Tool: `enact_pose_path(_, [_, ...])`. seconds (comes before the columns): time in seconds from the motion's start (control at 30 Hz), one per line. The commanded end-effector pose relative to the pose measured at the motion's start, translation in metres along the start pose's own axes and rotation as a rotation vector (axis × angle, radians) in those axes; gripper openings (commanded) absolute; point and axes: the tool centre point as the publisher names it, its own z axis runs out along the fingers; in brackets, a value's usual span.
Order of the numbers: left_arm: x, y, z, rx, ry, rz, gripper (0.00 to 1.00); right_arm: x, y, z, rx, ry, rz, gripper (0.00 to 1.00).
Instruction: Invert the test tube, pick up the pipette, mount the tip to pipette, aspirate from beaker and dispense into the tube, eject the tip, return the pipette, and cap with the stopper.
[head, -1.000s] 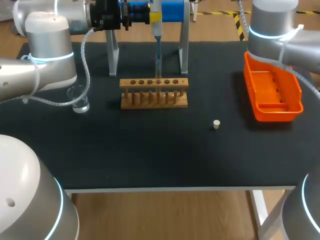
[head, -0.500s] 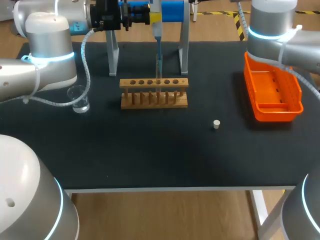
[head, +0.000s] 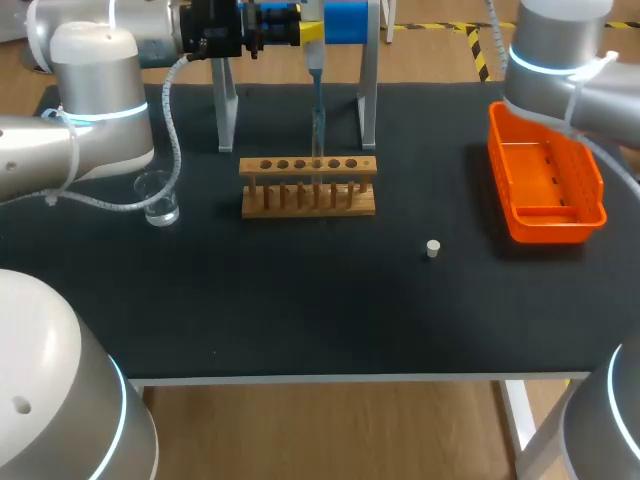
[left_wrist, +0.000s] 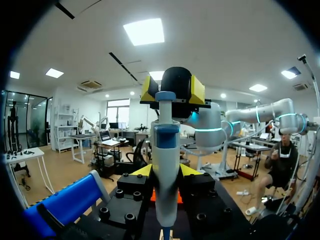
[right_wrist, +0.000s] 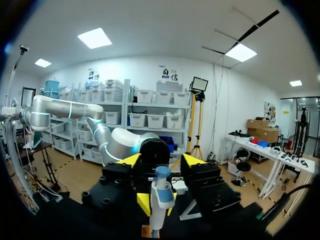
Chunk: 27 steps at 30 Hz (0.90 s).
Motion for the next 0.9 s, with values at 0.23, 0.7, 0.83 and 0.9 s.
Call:
enact_pose_path(0.23, [0.001,-0.001,0.0,-0.002,-0.002,0.0,0.0,0.019,-0.019,-0.053,0.017,-0.015,-0.02,1.0])
enact_pose_path(0.7, [0.001,-0.001,0.0,-0.002,-0.002,0.0,0.0,0.035,-0.085,-0.088,0.042,0.01,-0.127,1.0])
enact_pose_path(0.83, [0.001,-0.001,0.0,-0.002,-0.002,0.0,0.0,0.038,-0.113,-0.086,0.064,0.037,-0.138,1.0])
enact_pose_path(0.9, [0.001,-0.001,0.0,-0.002,-0.002,0.0,0.0,0.041,-0.127,-0.083,0.082,0.047,-0.144,1.0])
